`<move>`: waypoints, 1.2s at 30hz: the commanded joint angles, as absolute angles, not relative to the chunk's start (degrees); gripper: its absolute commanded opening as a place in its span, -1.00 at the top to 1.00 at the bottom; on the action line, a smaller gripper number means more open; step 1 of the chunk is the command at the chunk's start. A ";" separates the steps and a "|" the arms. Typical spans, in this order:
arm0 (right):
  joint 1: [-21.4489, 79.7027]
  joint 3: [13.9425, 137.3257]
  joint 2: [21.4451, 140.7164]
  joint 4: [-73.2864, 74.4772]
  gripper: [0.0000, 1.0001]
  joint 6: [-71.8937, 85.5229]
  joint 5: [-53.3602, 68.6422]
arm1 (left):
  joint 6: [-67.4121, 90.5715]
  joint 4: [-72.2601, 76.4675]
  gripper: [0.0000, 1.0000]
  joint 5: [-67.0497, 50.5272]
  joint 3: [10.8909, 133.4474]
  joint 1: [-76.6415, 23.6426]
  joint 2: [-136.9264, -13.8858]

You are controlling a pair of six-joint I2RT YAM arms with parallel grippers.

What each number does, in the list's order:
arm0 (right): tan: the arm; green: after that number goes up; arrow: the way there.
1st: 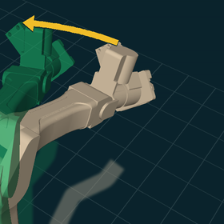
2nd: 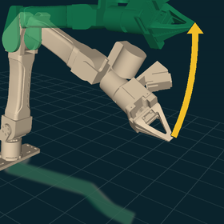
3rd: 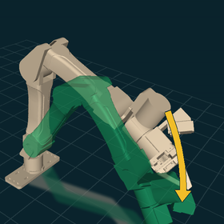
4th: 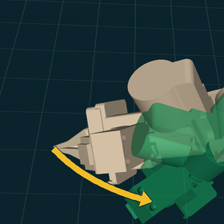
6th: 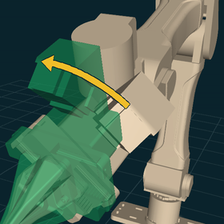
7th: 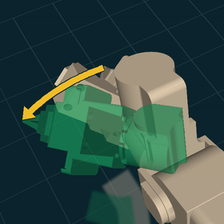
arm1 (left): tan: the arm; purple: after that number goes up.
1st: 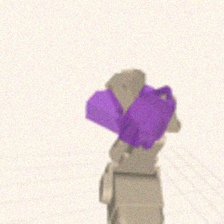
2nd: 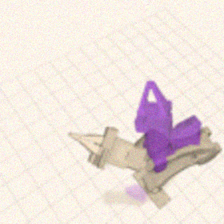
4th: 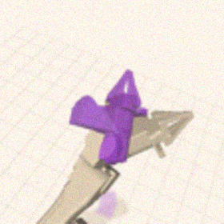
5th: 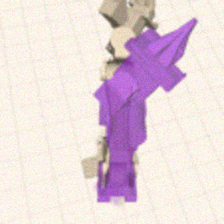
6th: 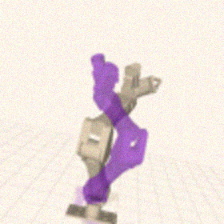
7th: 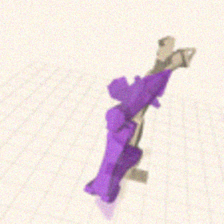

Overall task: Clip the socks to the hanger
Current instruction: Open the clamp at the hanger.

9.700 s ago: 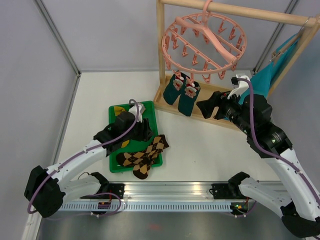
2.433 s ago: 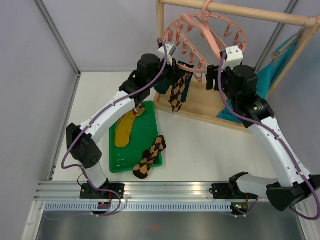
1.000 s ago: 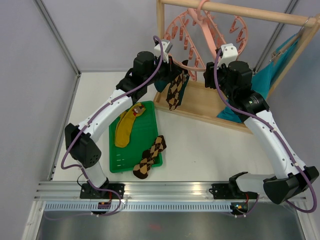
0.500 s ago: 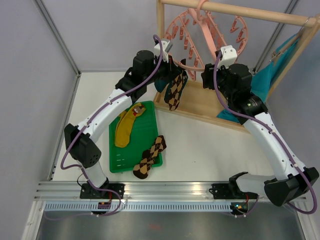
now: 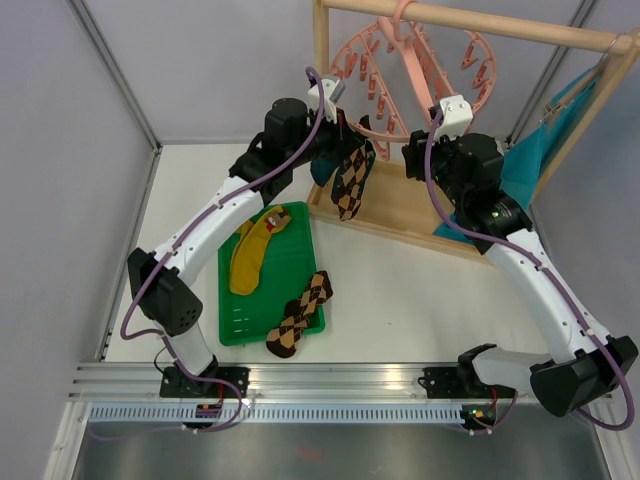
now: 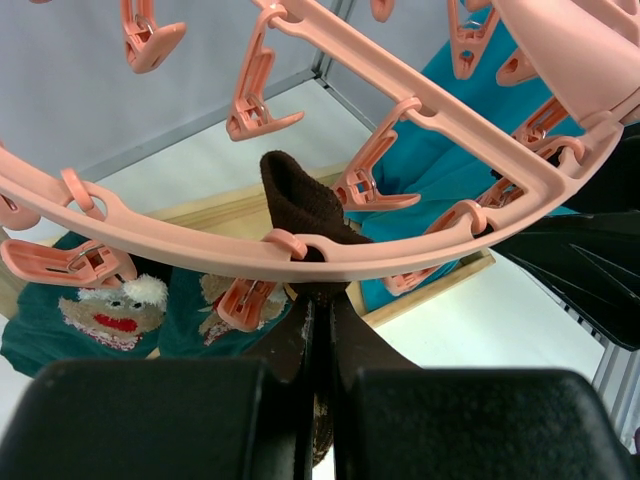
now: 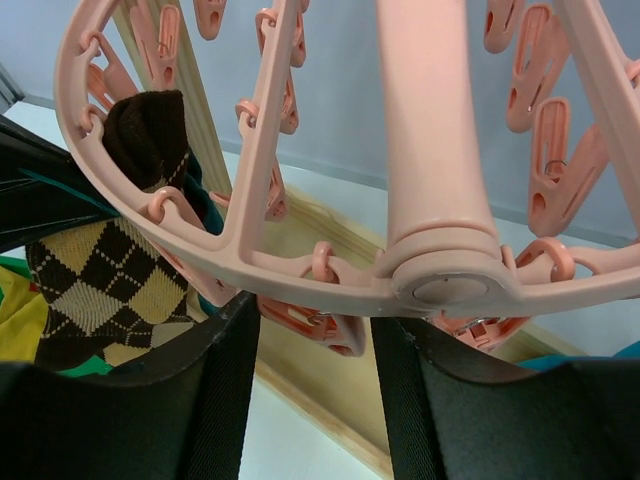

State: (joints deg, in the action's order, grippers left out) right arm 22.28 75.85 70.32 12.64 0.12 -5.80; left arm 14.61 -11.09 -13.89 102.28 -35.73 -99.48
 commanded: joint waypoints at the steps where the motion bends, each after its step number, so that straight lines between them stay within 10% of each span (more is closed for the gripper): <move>1: 22.41 75.68 69.43 6.33 -0.07 -1.23 -4.22 | 14.94 -9.23 0.95 -15.29 105.73 -35.51 -96.86; 26: 22.59 77.87 69.43 8.70 0.99 7.02 -4.13 | 16.88 -6.42 0.95 -19.77 96.69 -35.60 -92.82; 36: 22.59 80.77 70.13 13.00 0.99 11.69 -3.43 | 14.50 -0.35 0.95 -25.29 77.80 -35.60 -82.45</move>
